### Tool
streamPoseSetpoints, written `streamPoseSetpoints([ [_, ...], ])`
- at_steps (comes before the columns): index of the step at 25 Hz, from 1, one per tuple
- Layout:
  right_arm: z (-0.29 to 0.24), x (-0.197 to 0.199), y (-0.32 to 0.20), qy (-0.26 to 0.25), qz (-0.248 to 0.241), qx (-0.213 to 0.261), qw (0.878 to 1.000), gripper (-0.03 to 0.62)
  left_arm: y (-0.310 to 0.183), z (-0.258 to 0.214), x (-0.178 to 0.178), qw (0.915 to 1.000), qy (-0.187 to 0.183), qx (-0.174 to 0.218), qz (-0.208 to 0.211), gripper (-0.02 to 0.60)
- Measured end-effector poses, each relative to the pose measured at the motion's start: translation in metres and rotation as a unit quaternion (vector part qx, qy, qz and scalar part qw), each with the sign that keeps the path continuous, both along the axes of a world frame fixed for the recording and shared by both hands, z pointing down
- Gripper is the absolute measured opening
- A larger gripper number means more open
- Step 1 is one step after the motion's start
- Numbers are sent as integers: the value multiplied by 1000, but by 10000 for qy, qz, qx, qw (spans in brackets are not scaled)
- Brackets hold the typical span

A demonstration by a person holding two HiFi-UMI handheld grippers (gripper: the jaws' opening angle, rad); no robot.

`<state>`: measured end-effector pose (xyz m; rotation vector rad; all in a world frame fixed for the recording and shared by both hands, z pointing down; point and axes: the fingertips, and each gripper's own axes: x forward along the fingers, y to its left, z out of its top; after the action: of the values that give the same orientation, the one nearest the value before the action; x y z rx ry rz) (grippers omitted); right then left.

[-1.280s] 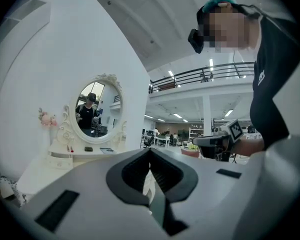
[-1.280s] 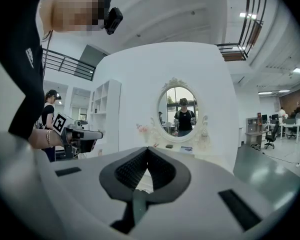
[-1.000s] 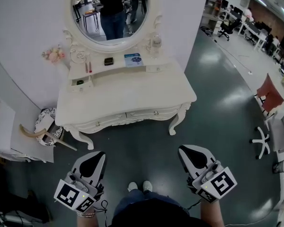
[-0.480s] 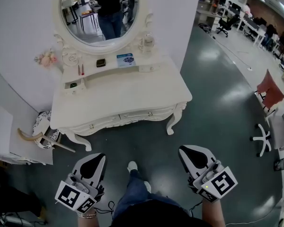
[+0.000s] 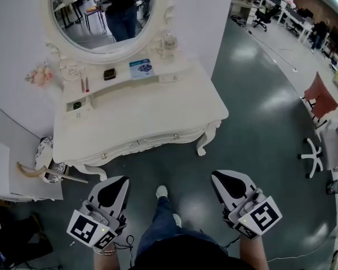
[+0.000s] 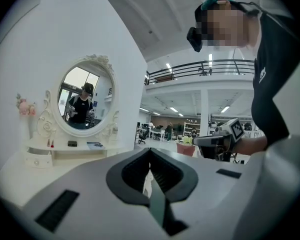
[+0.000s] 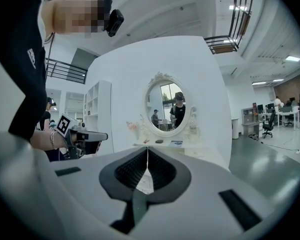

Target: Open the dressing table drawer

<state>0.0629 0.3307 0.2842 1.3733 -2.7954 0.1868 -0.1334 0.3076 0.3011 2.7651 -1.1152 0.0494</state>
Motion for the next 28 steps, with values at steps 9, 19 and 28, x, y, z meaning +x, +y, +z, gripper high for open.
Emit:
streamPoseSetpoints([
  [9,12,6,-43,117,199,-179,9996,18,-47,-2,6,9998,18,-45,188,18],
  [19,10,0,-84,108,335,-262,9990,18,-95,-4,6,9992,49,-118,386,18],
  [28,3,-3,-114,190,538,-279,9980,20,-135,-9,9,9977,133,-96,656,17],
])
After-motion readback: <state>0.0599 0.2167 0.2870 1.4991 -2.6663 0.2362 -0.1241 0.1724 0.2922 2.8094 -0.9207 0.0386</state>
